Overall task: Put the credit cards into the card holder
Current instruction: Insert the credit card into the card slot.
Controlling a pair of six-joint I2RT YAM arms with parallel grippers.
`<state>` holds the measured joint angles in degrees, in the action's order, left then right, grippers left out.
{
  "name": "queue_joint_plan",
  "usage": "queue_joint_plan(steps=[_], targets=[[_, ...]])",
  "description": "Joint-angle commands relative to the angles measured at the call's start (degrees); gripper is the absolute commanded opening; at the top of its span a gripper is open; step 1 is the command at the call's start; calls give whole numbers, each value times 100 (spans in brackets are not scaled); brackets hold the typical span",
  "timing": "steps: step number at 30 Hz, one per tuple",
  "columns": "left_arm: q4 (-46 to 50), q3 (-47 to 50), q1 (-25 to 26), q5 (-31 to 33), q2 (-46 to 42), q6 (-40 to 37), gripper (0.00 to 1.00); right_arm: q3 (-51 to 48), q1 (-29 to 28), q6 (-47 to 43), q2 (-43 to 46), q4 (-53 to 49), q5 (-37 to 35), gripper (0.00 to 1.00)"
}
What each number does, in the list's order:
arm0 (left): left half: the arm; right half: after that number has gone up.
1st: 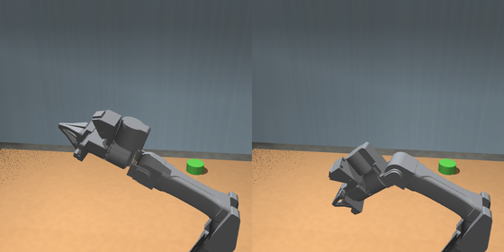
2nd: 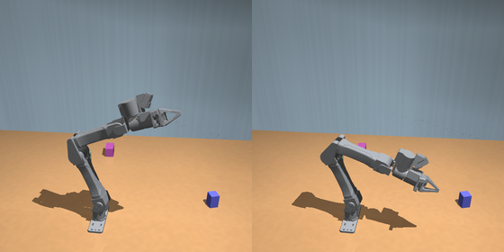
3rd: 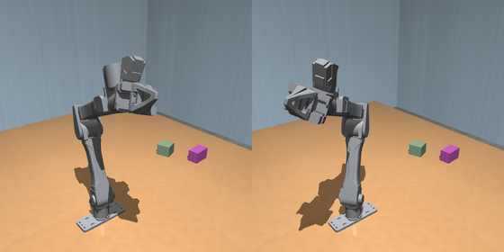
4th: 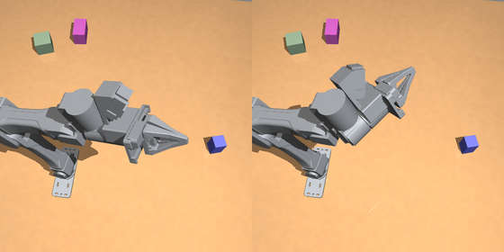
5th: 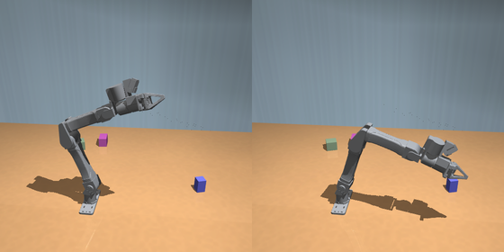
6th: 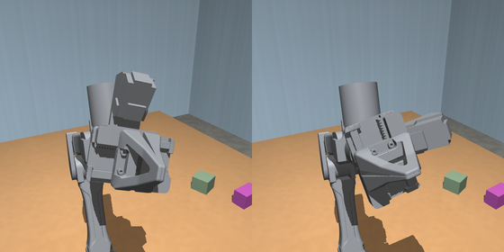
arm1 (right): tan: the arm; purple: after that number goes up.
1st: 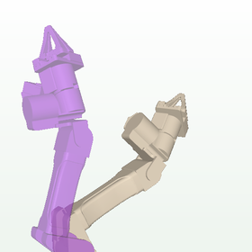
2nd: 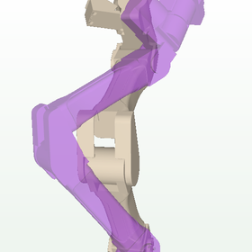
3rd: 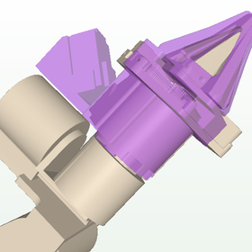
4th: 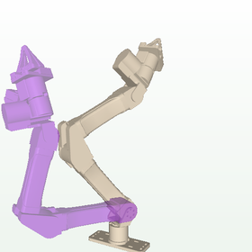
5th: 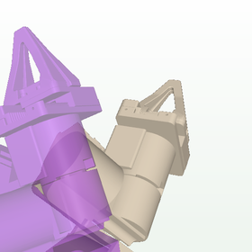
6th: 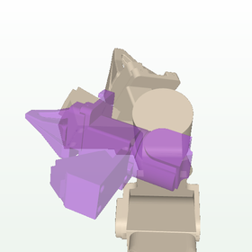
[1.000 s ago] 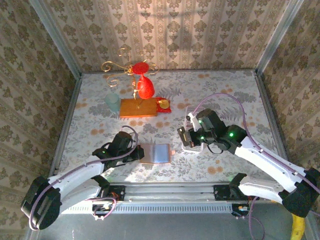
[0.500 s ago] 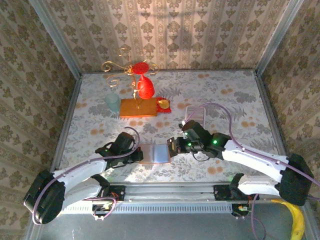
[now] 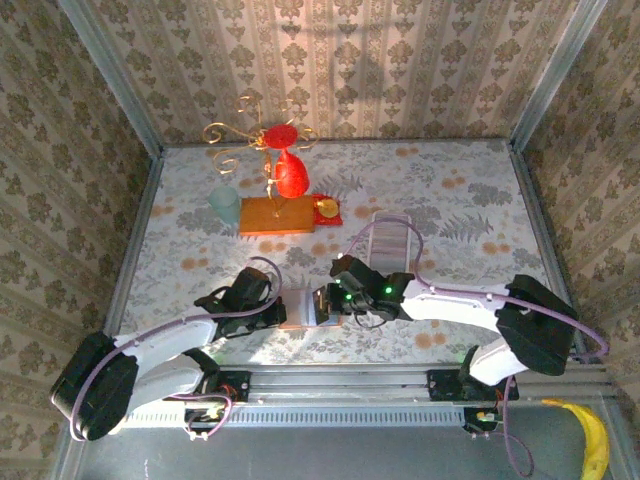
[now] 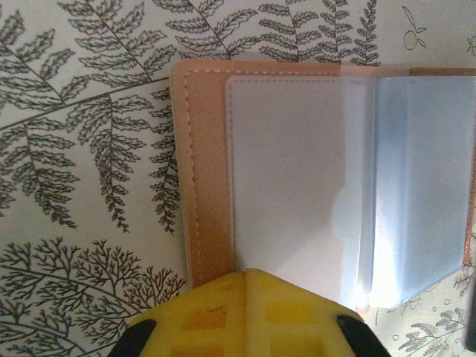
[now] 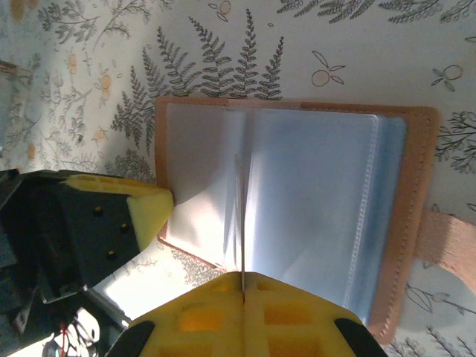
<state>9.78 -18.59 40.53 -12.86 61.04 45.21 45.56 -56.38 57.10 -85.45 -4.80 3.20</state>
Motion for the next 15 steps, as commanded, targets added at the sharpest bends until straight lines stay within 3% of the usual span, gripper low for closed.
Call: queue_joint_plan(steps=[1,15], targets=[[33,143,49,64,75,14,0,156,-124,413,-165,499,-468,0],[17,224,80,78,-12,67,0,-144,-268,954,-651,1086,-988,0]])
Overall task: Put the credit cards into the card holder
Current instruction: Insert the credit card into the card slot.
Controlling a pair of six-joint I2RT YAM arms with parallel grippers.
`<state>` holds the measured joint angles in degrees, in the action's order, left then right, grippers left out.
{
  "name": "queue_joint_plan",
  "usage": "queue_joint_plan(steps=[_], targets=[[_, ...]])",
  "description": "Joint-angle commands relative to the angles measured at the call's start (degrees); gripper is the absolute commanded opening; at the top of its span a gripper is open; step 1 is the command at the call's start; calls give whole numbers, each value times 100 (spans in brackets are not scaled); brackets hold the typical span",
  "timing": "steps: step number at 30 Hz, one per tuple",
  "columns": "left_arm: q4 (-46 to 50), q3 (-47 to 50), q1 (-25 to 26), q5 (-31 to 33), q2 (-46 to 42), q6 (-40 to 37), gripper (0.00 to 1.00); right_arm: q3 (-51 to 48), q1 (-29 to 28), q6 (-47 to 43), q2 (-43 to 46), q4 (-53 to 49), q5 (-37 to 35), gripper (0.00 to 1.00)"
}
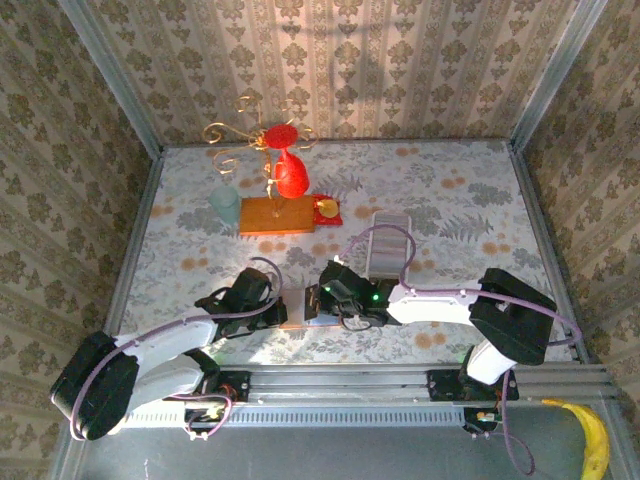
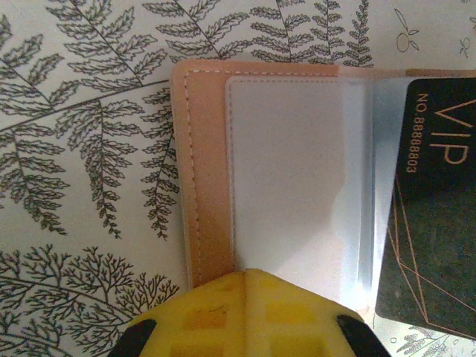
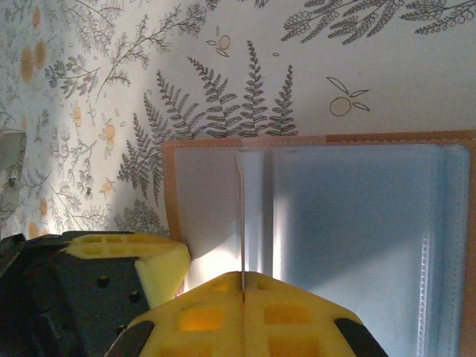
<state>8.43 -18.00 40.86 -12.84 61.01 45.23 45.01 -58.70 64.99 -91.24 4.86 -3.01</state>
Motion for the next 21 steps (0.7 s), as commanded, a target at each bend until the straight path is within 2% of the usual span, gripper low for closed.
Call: queue_joint_plan(steps=[1,5,21], targets=[[151,170,48,80,-11,67,0,-89,-37,135,-57,45,-412,0],[124,182,62,94,-11,84,0,-187,-29,31,62,-68,-600,0],[106,209,71,106,-37,109,0,-379,-28,492,-228,664,-306,0]])
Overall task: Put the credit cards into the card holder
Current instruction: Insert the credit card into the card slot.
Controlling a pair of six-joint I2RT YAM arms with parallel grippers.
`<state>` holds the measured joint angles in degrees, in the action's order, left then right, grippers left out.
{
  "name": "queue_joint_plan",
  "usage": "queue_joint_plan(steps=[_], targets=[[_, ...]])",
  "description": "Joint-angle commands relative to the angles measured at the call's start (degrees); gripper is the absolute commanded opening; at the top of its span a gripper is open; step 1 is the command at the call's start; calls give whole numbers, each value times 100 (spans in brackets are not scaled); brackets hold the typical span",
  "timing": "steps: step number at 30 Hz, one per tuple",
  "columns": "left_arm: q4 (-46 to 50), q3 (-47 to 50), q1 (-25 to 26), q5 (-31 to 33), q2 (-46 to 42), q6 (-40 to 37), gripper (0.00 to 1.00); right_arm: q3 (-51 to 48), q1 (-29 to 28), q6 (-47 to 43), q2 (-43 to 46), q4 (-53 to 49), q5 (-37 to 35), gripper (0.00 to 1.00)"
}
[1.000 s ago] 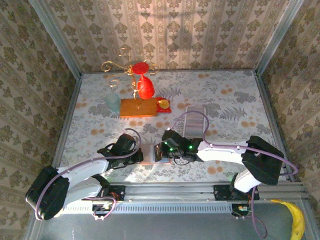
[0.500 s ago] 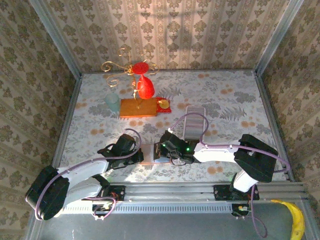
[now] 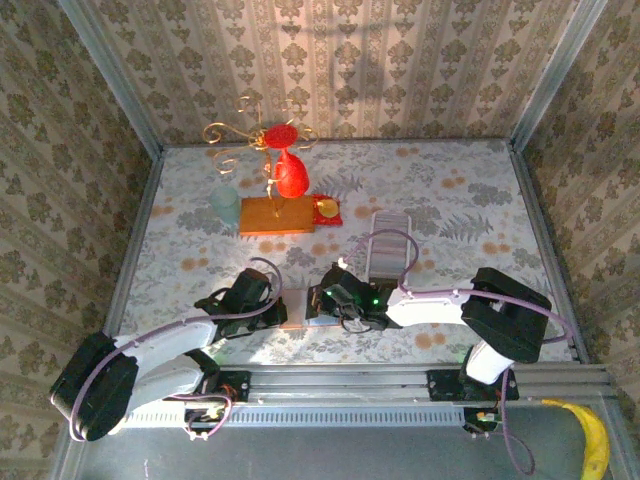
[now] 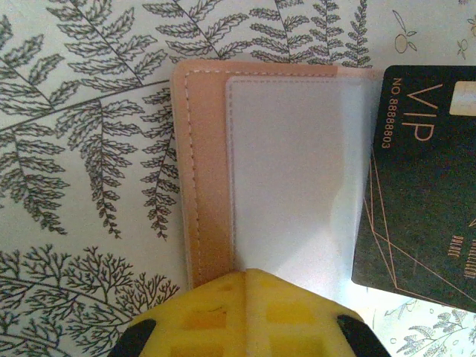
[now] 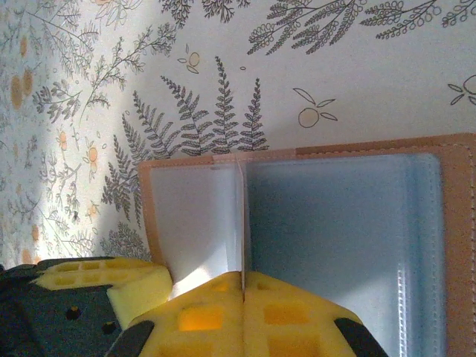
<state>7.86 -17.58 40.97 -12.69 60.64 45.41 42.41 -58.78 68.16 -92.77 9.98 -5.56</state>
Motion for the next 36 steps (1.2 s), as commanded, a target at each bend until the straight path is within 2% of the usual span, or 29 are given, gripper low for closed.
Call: queue_joint_plan(steps=[1,21,36], targets=[[154,174,67,94,-4,89,0,-119,-19,206,-74,163,-42,0],[137,174,82,109,-16,100,0,-328,-1,676,-30,699,412,0],[163,207,104,125,-87,135,0,-426,60,655,-299,1247,715,0]])
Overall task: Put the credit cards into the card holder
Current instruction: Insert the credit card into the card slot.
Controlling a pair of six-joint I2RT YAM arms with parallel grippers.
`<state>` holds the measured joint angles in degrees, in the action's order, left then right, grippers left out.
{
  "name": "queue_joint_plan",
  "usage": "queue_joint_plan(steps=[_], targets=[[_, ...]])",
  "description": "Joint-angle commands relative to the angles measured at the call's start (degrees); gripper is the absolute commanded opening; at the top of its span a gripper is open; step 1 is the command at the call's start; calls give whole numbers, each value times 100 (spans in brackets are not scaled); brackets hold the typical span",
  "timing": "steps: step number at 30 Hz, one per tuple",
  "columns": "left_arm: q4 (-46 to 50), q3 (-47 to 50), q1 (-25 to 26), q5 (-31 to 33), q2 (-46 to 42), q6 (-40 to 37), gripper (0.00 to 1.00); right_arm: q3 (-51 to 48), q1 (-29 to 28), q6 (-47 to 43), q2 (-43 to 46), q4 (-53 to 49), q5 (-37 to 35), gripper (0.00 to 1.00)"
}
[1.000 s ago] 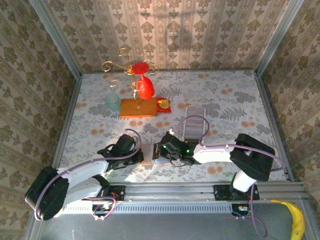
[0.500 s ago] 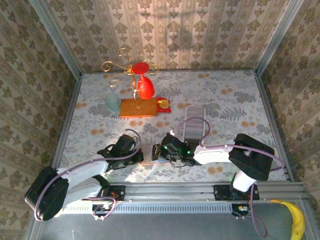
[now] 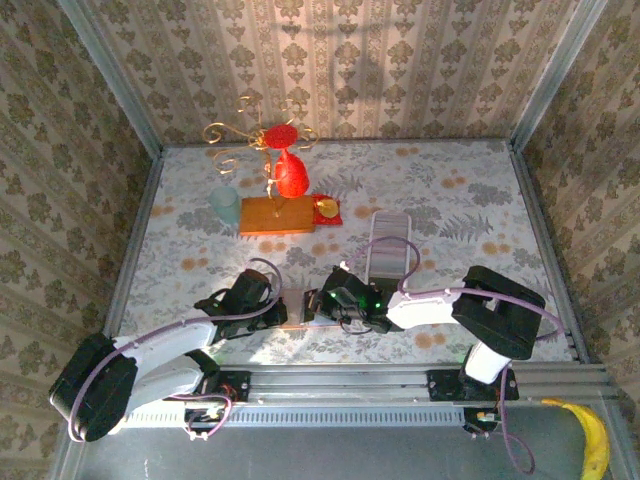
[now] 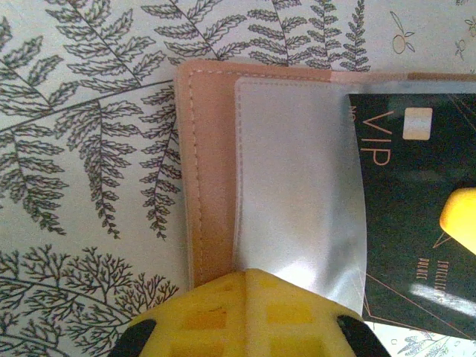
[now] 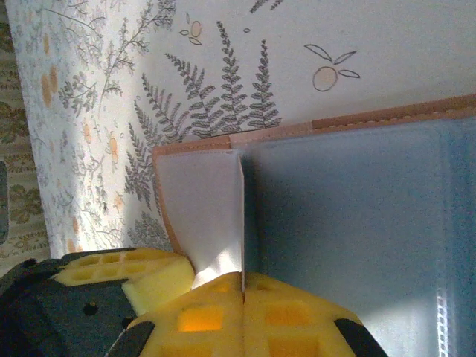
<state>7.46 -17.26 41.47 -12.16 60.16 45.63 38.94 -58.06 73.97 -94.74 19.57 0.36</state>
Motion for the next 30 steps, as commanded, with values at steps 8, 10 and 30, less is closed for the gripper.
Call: queue_joint_plan(steps=[8,10,30], targets=[[247,174,59,91,-101,131,0,-170,14,138,-239,734,254,0],[264,170,58,108,-119,131,0,-176,22,158,-202,709,280,0],[274,179,70,118,-128,126,0,-229,85,26,186,92,427,0]])
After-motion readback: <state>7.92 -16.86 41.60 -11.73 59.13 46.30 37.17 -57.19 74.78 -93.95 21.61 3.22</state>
